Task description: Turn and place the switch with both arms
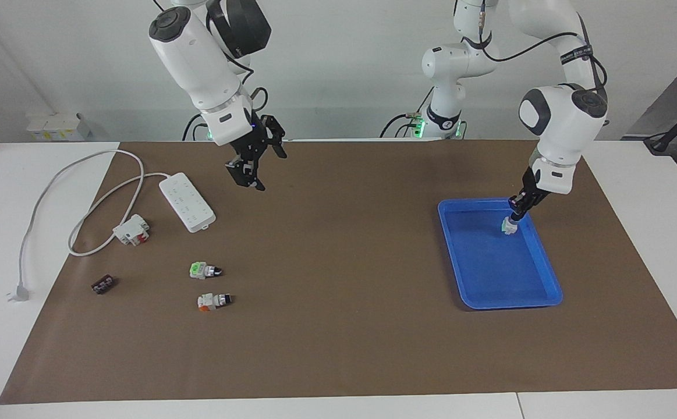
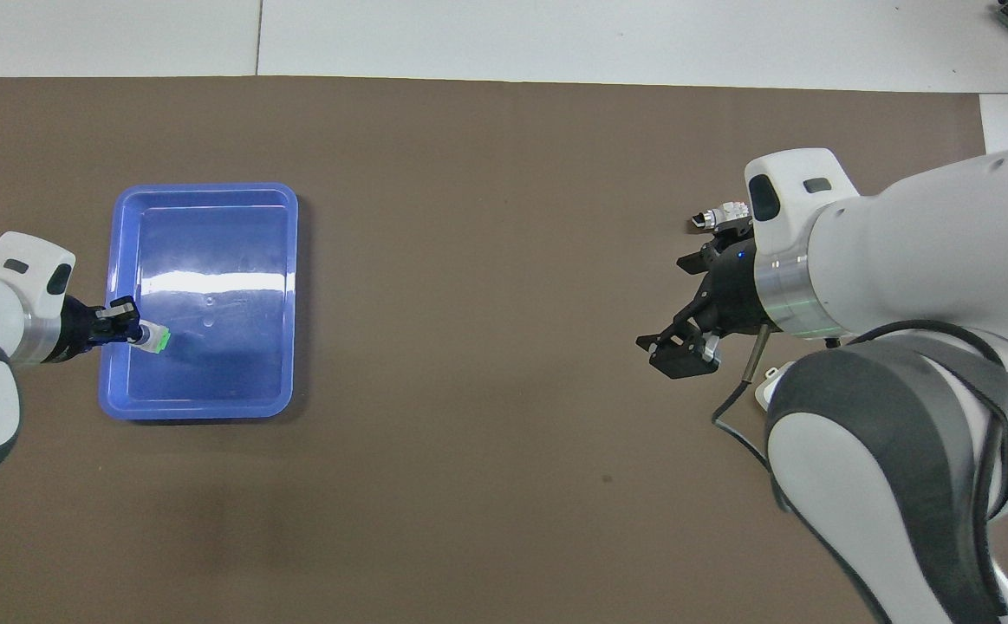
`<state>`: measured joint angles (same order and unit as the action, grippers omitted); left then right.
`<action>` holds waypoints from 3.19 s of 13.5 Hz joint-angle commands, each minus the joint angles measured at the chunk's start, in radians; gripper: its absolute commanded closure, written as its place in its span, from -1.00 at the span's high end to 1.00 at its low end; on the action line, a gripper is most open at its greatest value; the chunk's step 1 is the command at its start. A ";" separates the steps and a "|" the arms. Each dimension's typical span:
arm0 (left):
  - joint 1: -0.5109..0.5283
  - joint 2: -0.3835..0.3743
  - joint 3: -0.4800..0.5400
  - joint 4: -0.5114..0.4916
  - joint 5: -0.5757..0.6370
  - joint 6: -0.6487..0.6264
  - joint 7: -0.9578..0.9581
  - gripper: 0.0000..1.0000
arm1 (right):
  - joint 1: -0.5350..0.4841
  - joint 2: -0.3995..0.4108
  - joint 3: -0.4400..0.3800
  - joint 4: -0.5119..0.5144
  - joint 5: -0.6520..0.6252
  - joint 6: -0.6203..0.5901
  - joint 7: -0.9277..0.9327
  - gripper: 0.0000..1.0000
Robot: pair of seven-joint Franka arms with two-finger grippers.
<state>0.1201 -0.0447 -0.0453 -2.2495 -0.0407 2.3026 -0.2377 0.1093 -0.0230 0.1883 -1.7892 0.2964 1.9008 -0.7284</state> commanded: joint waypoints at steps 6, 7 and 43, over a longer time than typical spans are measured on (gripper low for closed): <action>0.027 -0.017 -0.010 -0.016 0.019 0.009 0.084 -1.00 | 0.003 -0.005 0.017 0.109 -0.184 -0.040 0.503 1.00; 0.026 -0.015 -0.010 -0.016 0.019 0.009 0.086 -1.00 | -0.008 -0.006 0.013 0.114 -0.194 -0.048 0.508 1.00; -0.161 0.063 -0.022 0.662 0.031 -0.746 0.136 0.79 | -0.001 -0.015 -0.183 0.160 -0.310 -0.272 1.018 1.00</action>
<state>-0.0232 0.0273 -0.0730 -1.6105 -0.0395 1.6034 -0.0969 0.0770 -0.0292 0.0446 -1.6306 -0.0151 1.6554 0.3170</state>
